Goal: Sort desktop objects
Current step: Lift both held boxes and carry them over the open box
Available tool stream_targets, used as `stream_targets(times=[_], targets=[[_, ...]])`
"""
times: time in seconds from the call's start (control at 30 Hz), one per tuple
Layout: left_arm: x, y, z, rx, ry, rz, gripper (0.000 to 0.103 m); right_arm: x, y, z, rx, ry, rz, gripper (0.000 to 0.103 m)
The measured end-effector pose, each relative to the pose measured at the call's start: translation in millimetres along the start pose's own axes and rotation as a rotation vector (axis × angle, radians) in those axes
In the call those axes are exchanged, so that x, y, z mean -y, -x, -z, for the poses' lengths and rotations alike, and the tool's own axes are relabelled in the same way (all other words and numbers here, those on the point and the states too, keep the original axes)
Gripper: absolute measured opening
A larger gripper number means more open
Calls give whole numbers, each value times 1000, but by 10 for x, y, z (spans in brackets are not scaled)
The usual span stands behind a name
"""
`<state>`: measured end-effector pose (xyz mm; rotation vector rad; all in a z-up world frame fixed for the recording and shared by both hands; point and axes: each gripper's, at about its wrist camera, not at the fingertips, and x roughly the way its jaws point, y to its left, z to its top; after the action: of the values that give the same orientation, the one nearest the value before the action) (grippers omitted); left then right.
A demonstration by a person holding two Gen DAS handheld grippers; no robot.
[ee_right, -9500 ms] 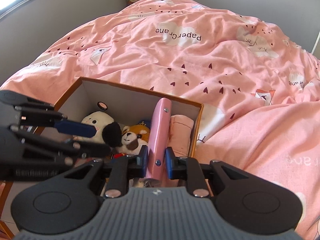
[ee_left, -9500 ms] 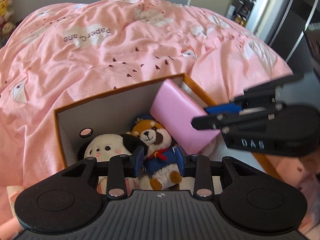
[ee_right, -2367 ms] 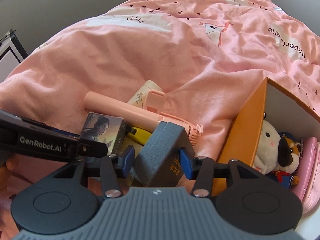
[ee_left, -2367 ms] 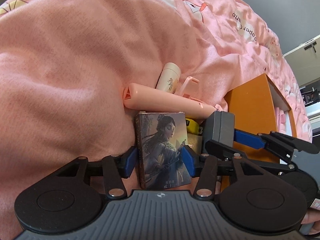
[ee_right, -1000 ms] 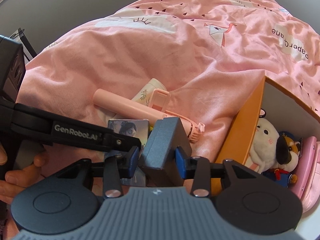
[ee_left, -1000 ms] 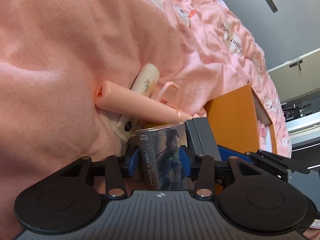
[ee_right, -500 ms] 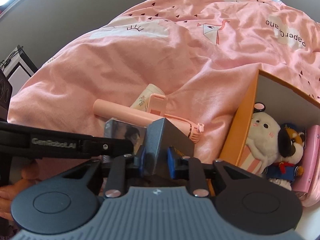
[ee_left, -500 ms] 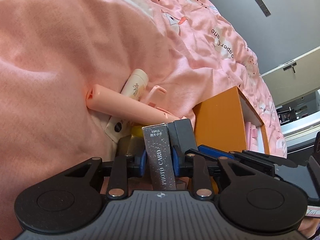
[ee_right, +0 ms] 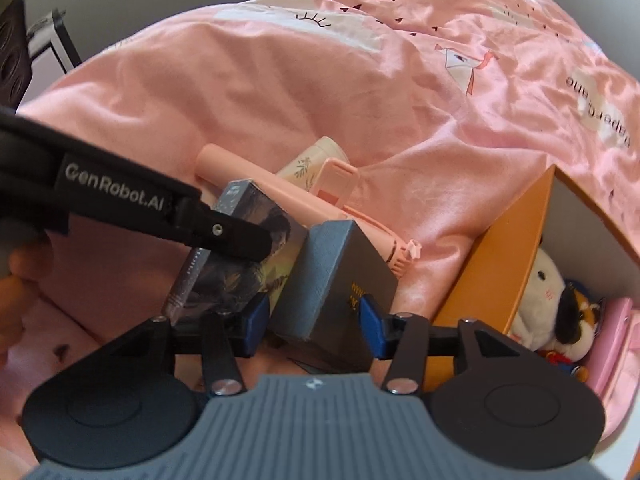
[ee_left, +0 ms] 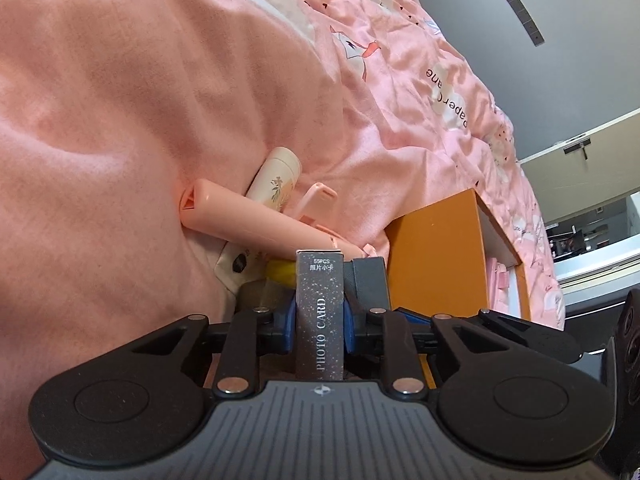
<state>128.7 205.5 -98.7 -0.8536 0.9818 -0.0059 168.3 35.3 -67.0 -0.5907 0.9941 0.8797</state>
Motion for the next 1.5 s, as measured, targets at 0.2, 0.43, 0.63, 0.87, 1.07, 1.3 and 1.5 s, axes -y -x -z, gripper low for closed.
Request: stream_targets(times=[0.2,0.43,0.63,0.87,1.07,1.3,1.5], targets=[[11,-86,-29,-15,10,51,25,43,54,-51,-21,50,11,54],[9,-155,-52,-11,23,62,25,157,-29,-181,-72,40,16,57],[18,-129,-58,-3,25,58,25,16,-187,-185,-99,145,176,45],[78,-3,-33,24,10,36,25,193,141,-102,-2,41,86,39],[372,286,19,65,-56,17,25,316,655,-5,140,-64,17,39],[979,580,141,91,-175,67,25,651,1300,302,312,-238,16,39],[1510,416,299,25,-288,95,26,973,1466,730,329,-364,52,39]])
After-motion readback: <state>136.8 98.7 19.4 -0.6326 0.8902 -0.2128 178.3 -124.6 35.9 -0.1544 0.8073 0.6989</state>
